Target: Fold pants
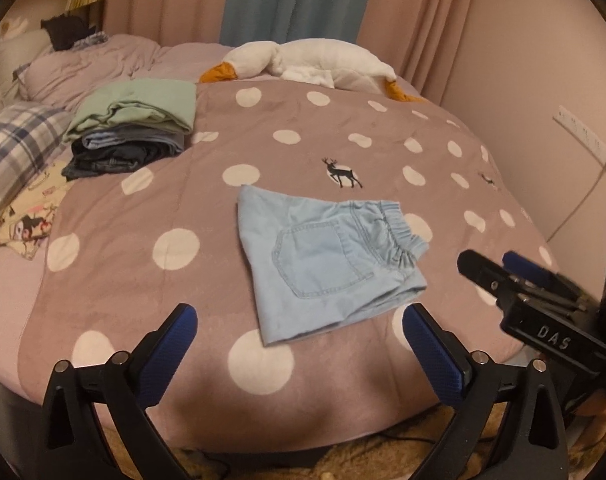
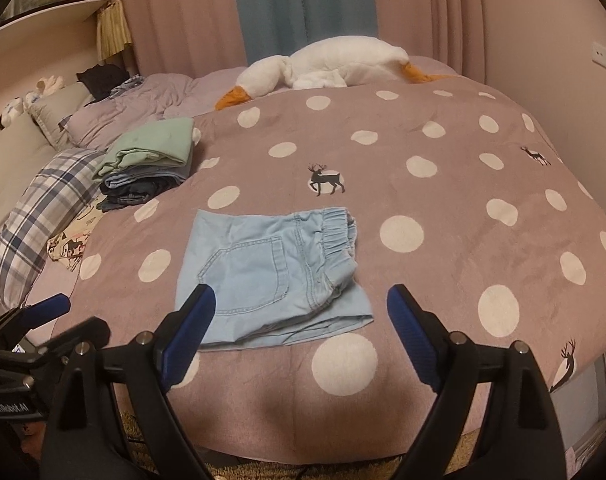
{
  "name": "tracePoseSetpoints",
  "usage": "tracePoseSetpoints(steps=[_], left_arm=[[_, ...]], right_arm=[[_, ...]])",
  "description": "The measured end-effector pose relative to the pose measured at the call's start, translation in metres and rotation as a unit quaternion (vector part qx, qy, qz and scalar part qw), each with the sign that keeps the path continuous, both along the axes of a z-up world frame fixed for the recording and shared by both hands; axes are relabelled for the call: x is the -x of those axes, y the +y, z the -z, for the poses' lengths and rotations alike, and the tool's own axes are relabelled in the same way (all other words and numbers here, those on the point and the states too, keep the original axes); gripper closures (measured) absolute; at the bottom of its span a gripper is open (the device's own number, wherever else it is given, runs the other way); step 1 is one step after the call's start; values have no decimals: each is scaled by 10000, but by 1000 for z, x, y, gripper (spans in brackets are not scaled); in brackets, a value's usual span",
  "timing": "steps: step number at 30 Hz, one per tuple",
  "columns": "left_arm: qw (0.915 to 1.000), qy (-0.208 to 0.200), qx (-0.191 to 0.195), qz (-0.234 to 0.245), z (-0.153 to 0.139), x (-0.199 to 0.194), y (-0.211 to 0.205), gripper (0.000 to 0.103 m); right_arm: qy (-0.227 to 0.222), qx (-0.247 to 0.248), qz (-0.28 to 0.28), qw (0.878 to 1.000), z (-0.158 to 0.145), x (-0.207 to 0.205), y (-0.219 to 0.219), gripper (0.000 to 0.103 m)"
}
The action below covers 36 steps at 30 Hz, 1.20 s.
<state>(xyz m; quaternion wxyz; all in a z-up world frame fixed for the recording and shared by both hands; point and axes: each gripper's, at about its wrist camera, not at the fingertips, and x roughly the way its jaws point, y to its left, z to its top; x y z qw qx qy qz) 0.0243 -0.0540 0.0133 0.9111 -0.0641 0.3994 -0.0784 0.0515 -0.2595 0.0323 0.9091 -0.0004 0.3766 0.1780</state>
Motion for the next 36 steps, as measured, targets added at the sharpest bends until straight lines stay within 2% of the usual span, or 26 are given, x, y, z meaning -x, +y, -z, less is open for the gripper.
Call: tracePoseSetpoints(steps=[3,6,36], left_arm=[[9998,-47,-190,-36,1,2,-1,1],[10000,-22,-94,-24,2,2,2,1],[9997,227,-61,51,12,-8,-1,1]], right_arm=[[-12,19,-38,10000,0,1,3,11],[-9,15,-57,10000,1,1,3,8],[261,68,76,9996,18,-8,-1,8]])
